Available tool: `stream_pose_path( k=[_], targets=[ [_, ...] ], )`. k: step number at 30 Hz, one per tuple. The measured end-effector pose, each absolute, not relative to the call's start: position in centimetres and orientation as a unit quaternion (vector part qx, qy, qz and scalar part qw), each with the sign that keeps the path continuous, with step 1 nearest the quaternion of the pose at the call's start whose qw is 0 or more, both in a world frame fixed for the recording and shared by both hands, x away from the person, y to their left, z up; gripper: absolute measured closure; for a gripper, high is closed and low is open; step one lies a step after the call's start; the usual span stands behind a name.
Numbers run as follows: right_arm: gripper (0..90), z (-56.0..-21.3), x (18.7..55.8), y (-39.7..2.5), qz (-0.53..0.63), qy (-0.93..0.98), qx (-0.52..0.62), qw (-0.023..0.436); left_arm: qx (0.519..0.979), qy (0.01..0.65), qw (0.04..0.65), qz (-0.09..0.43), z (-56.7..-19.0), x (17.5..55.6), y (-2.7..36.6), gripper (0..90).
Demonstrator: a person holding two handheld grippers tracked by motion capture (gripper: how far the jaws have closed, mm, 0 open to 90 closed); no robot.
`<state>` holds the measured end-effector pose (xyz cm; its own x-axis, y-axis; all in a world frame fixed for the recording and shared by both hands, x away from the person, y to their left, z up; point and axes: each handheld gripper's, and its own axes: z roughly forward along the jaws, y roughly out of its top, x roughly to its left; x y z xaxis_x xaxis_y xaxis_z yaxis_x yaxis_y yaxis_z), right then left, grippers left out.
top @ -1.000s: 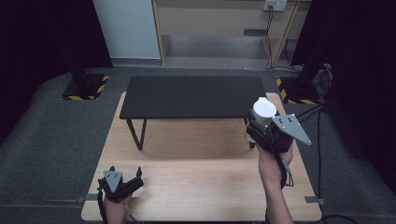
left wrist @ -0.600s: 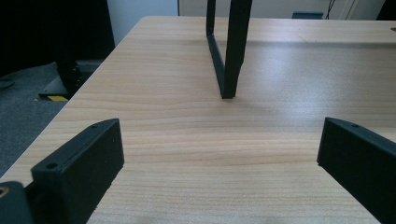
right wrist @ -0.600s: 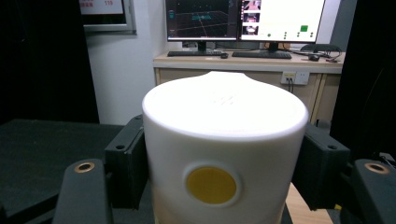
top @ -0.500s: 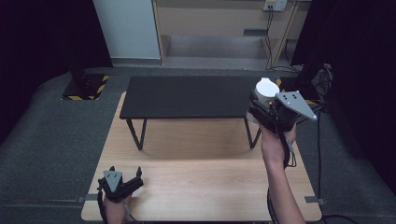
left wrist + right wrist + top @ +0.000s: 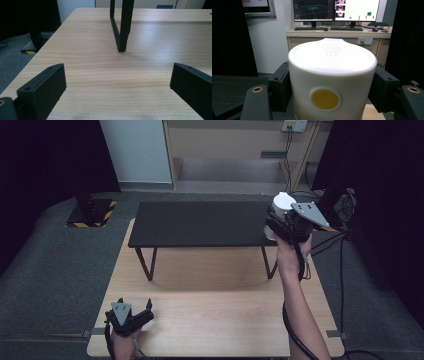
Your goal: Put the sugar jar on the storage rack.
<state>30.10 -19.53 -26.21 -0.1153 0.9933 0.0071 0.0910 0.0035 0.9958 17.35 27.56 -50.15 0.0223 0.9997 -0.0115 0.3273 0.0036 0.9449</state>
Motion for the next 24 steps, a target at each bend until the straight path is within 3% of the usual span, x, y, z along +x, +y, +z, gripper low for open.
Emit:
stream_pose_path(
  k=[24],
  targets=[
    [30.8, -27.1, 34.0, -18.6, 0.486, 0.554, 0.503, 0.451, 0.583, 0.567, 0.420, 0.403, -50.2, 17.3, 27.6, 0.0]
  ],
)
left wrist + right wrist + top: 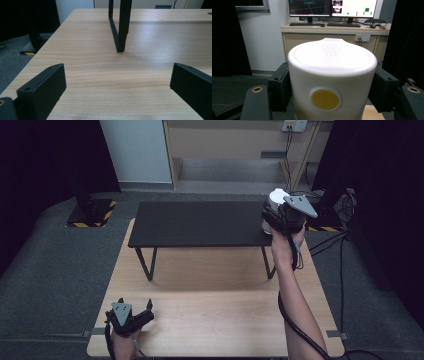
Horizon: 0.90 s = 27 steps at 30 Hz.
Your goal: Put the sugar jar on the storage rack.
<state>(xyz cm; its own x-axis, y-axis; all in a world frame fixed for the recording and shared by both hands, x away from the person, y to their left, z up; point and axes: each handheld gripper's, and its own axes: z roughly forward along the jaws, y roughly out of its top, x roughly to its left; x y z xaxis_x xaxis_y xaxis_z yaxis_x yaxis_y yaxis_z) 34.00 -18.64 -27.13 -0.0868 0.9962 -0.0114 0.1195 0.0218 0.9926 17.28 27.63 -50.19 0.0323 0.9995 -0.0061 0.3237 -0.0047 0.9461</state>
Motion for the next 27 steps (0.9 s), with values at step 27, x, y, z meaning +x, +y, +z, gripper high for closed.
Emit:
stream_pose_path(
  k=[27],
  targets=[
    [30.4, -27.55, 34.49, -18.91, 0.490, 0.559, 0.494, 0.451, 0.585, 0.565, 0.417, 0.405, -50.20, 17.28, 27.53, 0.0]
  ],
)
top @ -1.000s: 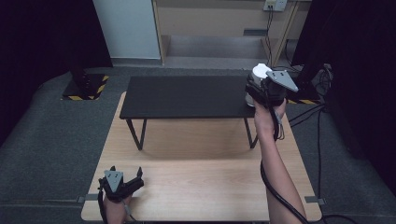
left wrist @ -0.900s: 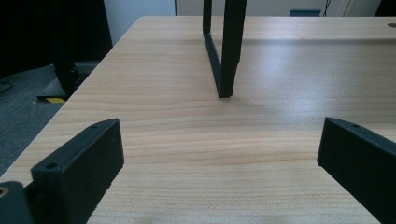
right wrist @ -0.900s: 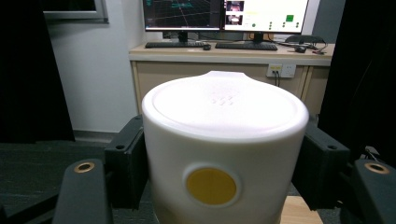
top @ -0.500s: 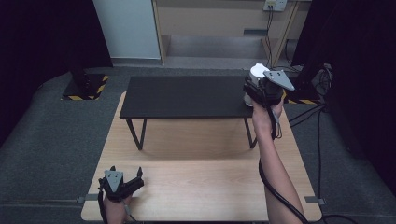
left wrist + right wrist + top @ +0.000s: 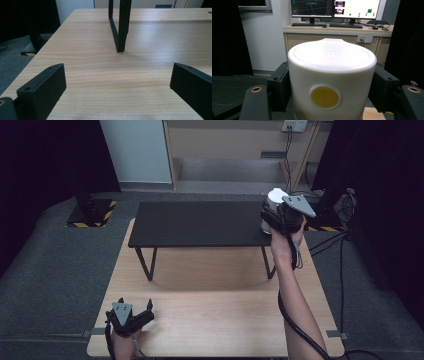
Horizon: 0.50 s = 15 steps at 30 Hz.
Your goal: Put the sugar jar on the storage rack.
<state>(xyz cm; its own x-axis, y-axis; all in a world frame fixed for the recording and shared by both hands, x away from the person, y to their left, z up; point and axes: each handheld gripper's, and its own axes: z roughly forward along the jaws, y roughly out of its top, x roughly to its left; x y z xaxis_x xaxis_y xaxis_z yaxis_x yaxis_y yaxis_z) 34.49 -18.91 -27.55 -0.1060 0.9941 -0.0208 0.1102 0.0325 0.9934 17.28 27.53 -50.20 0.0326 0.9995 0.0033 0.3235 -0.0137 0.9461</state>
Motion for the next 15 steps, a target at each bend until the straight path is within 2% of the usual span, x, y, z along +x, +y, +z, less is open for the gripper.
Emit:
stream_pose_path(
  k=[6, 15],
  targets=[
    [29.7, -27.61, 34.59, -19.12, 0.495, 0.557, 0.495, 0.446, 0.585, 0.565, 0.417, 0.405, -50.20, 17.28, 27.53, 0.0],
    [12.4, -27.95, 34.44, -19.14, 0.495, 0.556, 0.495, 0.448, 0.586, 0.564, 0.417, 0.406, -50.22, 17.28, 27.52, 0.0]
  ],
)
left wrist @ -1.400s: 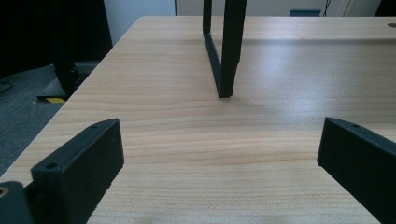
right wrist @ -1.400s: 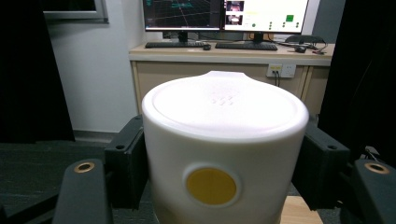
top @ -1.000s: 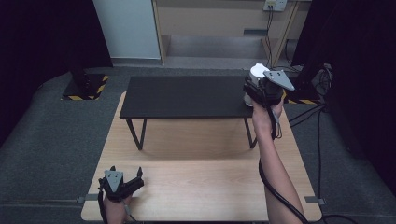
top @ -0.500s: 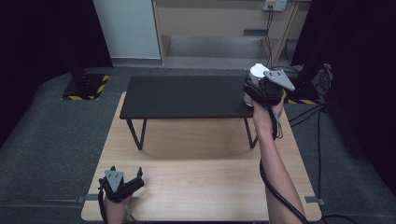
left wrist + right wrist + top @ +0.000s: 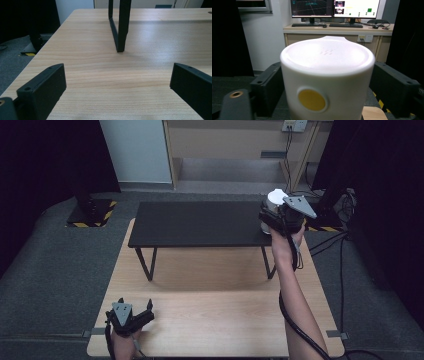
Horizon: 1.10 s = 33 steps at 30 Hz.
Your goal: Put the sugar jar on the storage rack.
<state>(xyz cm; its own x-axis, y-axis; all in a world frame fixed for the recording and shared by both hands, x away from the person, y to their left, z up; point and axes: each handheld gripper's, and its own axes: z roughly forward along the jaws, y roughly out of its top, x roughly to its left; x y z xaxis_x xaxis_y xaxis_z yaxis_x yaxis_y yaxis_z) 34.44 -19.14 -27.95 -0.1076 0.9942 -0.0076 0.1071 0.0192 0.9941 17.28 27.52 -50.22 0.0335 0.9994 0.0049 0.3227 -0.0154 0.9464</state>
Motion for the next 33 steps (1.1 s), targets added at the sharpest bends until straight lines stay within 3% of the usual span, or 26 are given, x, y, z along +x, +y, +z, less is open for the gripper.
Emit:
stream_pose_path(
  k=[6, 19, 33],
  targets=[
    [0.9, -28.3, 33.7, -19.4, 0.500, 0.562, 0.483, 0.448, 0.586, 0.564, 0.416, 0.406, -50.2, 17.3, 27.5, 0.0],
    [0.5, -30.4, 30.2, -20.1, 0.513, 0.557, 0.462, 0.462, 0.587, 0.565, 0.416, 0.404, -50.2, 17.4, 27.5, 0.0],
    [0.5, -37.2, 25.3, -22.7, 0.518, 0.548, 0.453, 0.476, 0.588, 0.566, 0.414, 0.403, -50.1, 17.4, 27.5, 0.0]
  ],
)
